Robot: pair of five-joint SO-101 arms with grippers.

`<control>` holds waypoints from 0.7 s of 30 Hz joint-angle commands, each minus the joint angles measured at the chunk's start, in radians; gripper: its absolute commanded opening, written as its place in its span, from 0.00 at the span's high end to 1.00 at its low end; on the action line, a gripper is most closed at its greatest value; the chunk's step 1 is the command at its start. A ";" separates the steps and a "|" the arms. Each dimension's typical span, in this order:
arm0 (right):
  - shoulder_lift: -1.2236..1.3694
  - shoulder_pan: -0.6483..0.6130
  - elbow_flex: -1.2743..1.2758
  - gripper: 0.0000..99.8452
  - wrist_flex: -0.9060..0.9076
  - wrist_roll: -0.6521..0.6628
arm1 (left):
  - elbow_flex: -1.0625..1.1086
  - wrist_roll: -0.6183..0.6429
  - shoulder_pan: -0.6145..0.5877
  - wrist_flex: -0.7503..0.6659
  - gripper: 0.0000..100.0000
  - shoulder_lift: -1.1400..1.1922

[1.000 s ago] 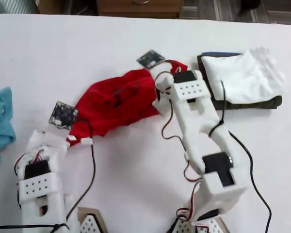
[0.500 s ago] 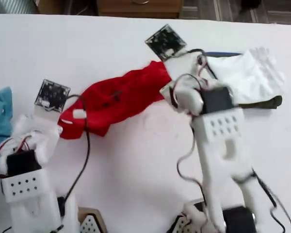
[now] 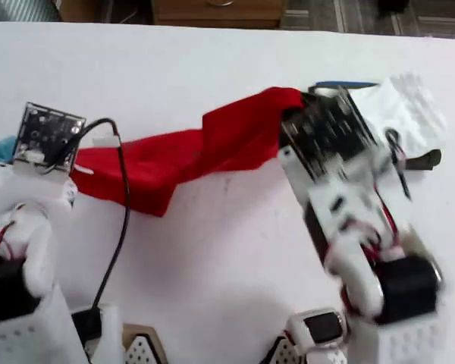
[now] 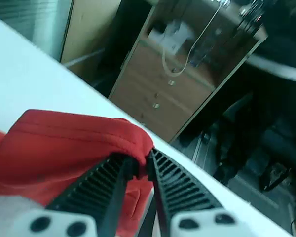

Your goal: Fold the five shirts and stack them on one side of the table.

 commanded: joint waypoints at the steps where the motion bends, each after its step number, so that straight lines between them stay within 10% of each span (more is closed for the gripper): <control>1: -0.131 0.012 -0.006 0.98 -0.025 0.008 | -0.156 0.014 0.012 0.071 0.97 -0.014; 21: -0.526 0.128 -0.008 0.98 -0.119 0.000 | -0.573 0.041 0.011 0.295 0.97 -0.014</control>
